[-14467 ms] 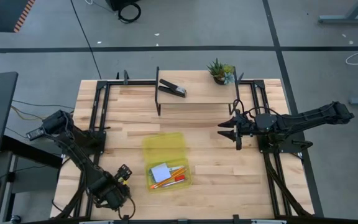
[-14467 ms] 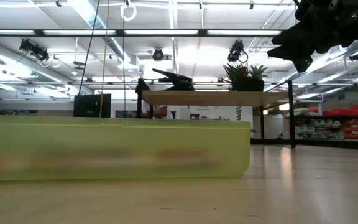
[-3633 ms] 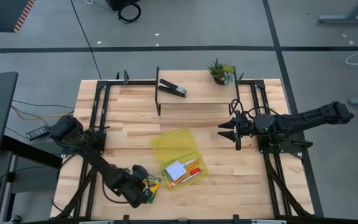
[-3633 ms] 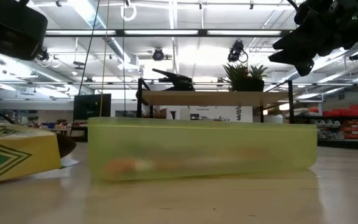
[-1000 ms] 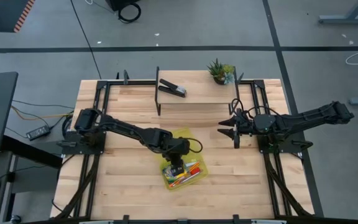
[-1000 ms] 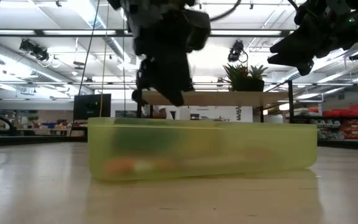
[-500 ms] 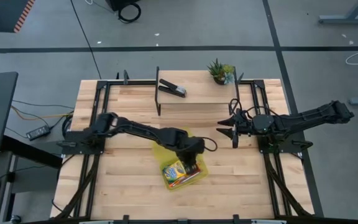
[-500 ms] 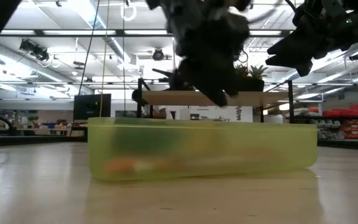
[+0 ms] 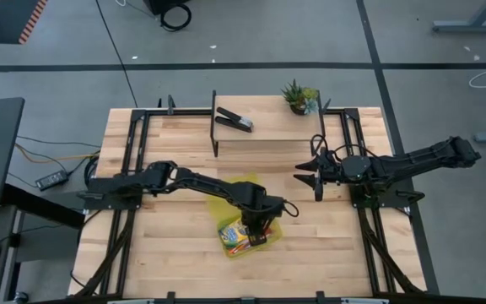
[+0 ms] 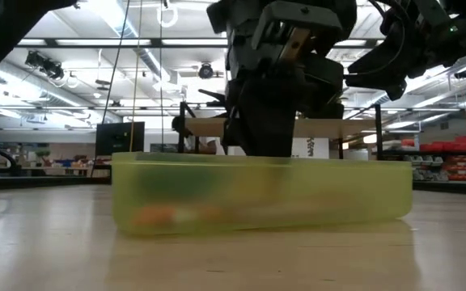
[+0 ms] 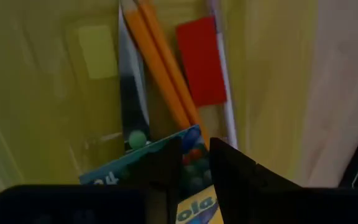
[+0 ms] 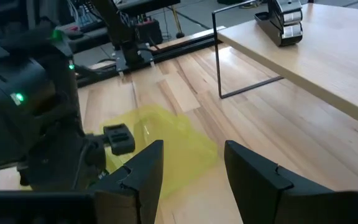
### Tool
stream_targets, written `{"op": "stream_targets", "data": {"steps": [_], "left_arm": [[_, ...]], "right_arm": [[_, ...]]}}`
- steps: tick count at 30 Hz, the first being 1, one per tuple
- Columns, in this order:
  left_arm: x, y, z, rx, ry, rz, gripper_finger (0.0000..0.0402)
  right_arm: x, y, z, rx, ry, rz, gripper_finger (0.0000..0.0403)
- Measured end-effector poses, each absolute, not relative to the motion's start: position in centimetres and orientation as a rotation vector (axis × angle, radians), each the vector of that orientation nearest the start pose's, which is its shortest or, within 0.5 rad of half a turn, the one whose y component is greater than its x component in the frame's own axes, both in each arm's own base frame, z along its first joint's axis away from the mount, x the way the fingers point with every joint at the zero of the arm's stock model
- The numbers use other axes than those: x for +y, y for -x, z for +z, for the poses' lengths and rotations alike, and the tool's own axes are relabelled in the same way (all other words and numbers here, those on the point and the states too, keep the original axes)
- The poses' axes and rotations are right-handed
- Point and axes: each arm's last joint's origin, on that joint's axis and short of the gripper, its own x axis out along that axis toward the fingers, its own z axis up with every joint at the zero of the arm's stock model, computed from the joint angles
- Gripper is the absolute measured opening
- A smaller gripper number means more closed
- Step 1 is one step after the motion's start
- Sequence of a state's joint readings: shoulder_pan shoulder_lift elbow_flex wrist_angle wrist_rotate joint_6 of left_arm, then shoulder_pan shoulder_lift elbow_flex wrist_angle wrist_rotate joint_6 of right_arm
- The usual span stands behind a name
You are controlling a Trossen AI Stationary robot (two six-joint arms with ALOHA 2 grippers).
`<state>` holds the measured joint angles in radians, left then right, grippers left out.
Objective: Pack school essentials
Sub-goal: Put the crayon box into the yellow supply box
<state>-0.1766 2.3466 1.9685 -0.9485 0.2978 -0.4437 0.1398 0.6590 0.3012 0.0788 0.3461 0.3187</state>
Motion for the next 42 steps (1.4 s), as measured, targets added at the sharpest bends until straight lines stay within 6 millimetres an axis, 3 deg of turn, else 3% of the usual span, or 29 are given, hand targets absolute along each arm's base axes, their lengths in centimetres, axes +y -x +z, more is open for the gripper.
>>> {"op": "stream_targets", "data": {"steps": [13,21,42], "left_arm": [[-8.4,-47.2,15.9,1.400,0.429,-0.148,0.0037],[-8.2,-46.5,15.8,1.486,0.459,-0.212,0.0013],[-8.3,-46.0,14.5,1.557,0.341,-0.269,0.0007]], "right_arm": [[1.2,-15.3,21.0,0.231,-0.252,-0.246,0.0177],[1.2,-15.3,21.0,0.231,-0.249,-0.246,0.0177],[1.2,-15.3,21.0,0.229,-0.245,-0.245,0.0177]]}}
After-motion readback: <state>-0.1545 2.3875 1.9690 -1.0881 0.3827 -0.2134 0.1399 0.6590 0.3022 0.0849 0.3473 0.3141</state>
